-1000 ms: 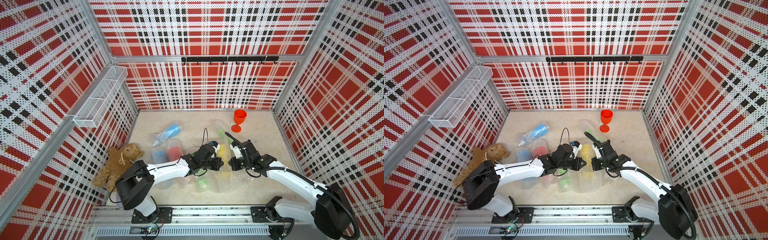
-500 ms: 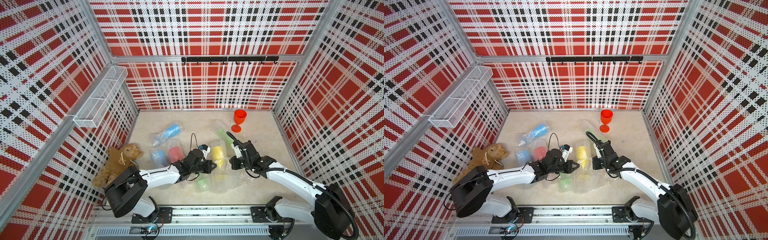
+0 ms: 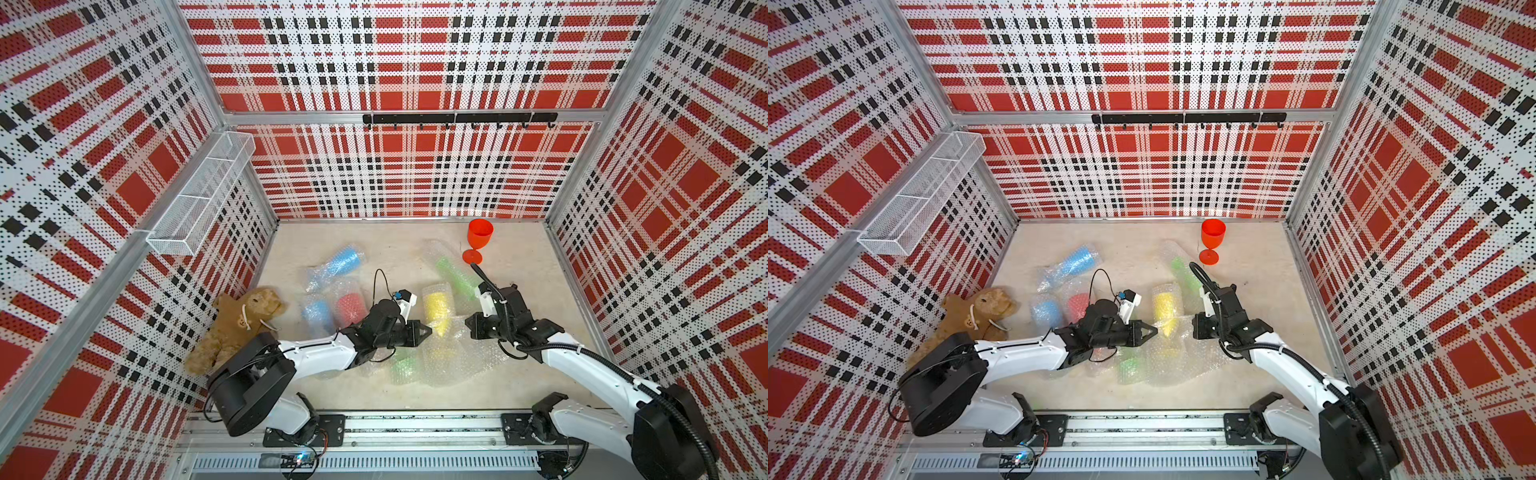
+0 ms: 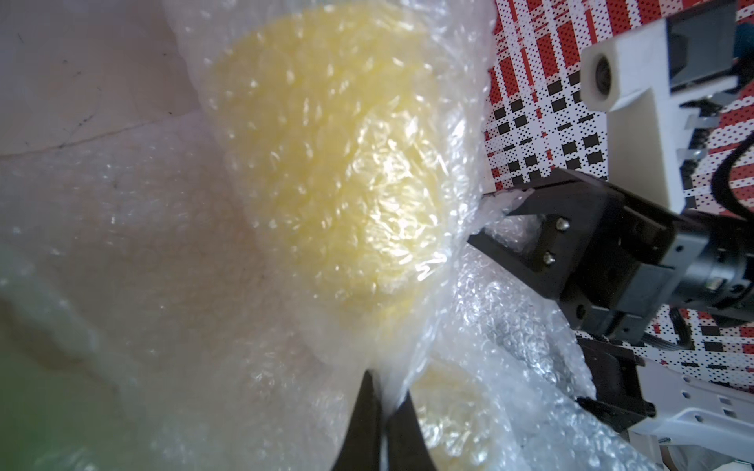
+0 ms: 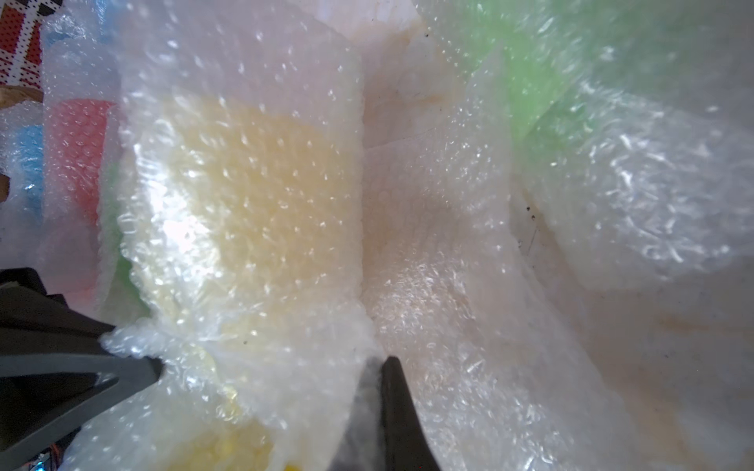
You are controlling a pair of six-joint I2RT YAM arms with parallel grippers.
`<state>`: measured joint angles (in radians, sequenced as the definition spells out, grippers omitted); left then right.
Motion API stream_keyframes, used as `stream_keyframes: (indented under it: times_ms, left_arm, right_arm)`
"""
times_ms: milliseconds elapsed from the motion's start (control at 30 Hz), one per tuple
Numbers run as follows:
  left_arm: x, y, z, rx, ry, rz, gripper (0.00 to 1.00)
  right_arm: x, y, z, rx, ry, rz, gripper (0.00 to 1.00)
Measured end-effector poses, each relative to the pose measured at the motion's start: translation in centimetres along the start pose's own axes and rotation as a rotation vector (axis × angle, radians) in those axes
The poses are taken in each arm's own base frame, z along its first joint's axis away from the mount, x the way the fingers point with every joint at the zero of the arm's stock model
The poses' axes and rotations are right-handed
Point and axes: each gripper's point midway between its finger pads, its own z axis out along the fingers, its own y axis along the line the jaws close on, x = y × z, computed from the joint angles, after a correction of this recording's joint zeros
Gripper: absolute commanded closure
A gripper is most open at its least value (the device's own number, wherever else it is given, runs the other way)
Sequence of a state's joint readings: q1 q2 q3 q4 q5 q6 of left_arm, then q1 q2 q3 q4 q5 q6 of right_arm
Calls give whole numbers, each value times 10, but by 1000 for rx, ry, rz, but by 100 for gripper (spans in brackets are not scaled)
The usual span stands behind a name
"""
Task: Unpack wine glasses from bubble wrap
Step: Unwrap the bubble wrap.
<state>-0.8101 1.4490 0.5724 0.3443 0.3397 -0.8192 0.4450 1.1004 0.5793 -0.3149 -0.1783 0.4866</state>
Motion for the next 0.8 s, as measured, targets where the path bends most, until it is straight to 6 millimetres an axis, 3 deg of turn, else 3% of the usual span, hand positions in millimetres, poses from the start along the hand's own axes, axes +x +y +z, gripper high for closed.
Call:
stream_keyframes:
  times_ms: [133,267,500,667,800]
  left_arm:
    - [2,3,0,-7,1,-9,100]
    - [6,22,-3,-60,4,-38,100]
    - [10,24,-3,-69,9,-32,100]
    - [11,8,2,-81,34,31,51]
    - [8,-1,1,-104,23,74,39]
  right_arm:
    - [-1,-14,-1,31,-12,37,100]
    - [-4,-43,-5,118,-46,96,100]
    - [-2,-45,-5,123,-40,95,100]
    - [-2,-44,-7,131,-31,71,100]
    - [-5,-38,-11,156,-40,22,100]
